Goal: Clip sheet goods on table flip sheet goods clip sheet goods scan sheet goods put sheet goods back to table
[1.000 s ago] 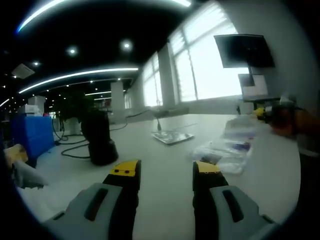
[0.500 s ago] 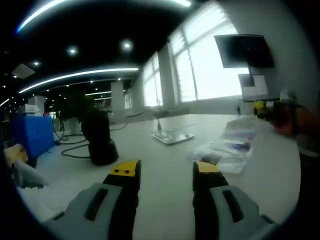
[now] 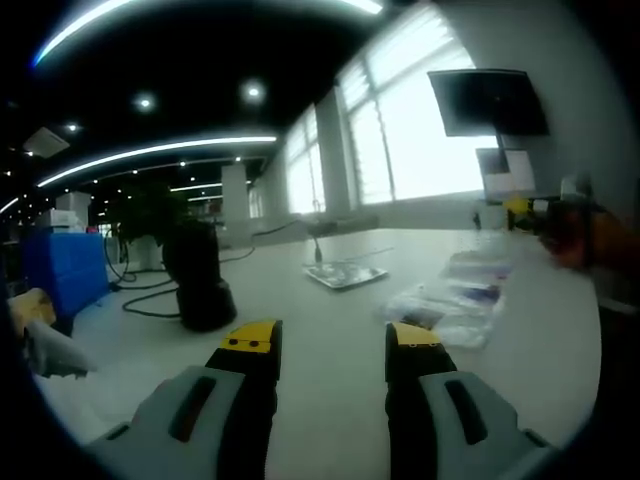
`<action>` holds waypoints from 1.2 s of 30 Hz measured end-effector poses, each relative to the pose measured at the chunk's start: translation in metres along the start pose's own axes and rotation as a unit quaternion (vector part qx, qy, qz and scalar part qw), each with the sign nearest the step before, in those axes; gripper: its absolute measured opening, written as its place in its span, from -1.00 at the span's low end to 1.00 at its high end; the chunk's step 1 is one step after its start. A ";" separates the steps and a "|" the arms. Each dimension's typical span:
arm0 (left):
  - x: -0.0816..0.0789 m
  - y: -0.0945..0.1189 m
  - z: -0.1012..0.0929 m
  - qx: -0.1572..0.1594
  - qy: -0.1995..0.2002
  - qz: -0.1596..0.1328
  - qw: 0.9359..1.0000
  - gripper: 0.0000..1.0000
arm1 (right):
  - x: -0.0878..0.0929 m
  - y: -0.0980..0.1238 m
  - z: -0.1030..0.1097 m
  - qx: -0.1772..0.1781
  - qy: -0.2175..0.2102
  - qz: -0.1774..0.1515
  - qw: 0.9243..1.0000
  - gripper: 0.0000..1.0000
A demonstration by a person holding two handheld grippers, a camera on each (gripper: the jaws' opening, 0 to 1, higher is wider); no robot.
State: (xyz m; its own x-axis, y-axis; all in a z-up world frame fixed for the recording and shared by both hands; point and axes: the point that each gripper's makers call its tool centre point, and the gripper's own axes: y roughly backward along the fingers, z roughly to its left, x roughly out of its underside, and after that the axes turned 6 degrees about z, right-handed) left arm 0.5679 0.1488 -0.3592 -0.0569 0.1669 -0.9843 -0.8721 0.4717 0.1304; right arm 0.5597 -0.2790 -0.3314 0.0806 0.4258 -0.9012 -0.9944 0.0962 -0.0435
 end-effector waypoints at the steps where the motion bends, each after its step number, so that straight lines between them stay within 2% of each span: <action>1: 0.000 0.000 0.000 0.000 0.000 0.000 1.000 -0.32 | 0.002 -0.003 0.010 -0.021 0.025 0.013 0.999 0.12; 3: 0.000 0.000 0.000 0.000 -0.001 0.000 1.000 -0.32 | 0.007 -0.009 0.028 -0.051 0.056 0.034 0.997 0.15; 6: -0.001 0.001 -0.001 -0.001 -0.001 -0.001 1.000 -0.32 | 0.006 -0.014 0.050 -0.079 0.113 0.037 0.990 0.16; 9: -0.001 0.001 -0.001 -0.002 0.001 -0.001 1.000 -0.32 | 0.007 -0.017 0.069 -0.112 0.133 0.045 0.984 0.17; 12: -0.001 0.001 -0.002 -0.001 0.000 0.000 1.000 -0.32 | 0.012 -0.022 0.087 -0.149 0.159 0.069 0.973 0.18; 13: -0.001 0.001 -0.001 -0.001 0.000 0.000 1.000 -0.32 | 0.017 -0.021 0.095 -0.175 0.164 0.083 0.967 0.17; 16: -0.001 0.001 0.000 -0.001 0.001 -0.001 1.000 -0.32 | 0.026 -0.022 0.105 -0.213 0.184 0.103 0.954 0.14; 18: -0.001 0.001 0.000 -0.002 0.001 -0.001 1.000 -0.32 | 0.036 -0.024 0.102 -0.220 0.220 0.129 0.942 0.14; 19: -0.001 0.001 0.000 -0.002 0.001 -0.002 1.000 -0.32 | 0.038 -0.025 0.101 -0.222 0.224 0.132 0.940 0.14; 21: -0.001 0.001 0.001 -0.002 0.001 -0.002 1.000 -0.32 | 0.040 -0.028 0.097 -0.223 0.223 0.138 0.939 0.15; 26: -0.001 0.001 0.001 -0.002 0.001 -0.002 1.000 -0.32 | 0.045 -0.032 0.084 -0.223 0.243 0.161 0.930 0.13; 29: -0.001 0.001 0.001 -0.002 0.001 -0.002 1.000 -0.32 | 0.046 -0.034 0.078 -0.228 0.238 0.174 0.928 0.09; 31: -0.001 0.001 0.001 -0.002 0.001 -0.002 1.000 -0.32 | 0.049 -0.035 0.074 -0.232 0.243 0.182 0.924 0.09; 33: -0.001 0.001 0.001 -0.002 0.001 -0.002 1.000 -0.32 | 0.055 -0.035 0.069 -0.234 0.258 0.198 0.916 0.08; 36: -0.001 0.001 0.002 -0.002 0.000 -0.002 1.000 -0.32 | 0.059 -0.038 0.062 -0.237 0.262 0.205 0.913 0.04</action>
State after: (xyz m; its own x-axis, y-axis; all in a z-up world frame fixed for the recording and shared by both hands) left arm 0.5679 0.1504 -0.3583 -0.0543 0.1647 -0.9848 -0.8742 0.4688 0.1267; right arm 0.6063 -0.2018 -0.3566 -0.2255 -0.1627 -0.9605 -0.8617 -0.4266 0.2746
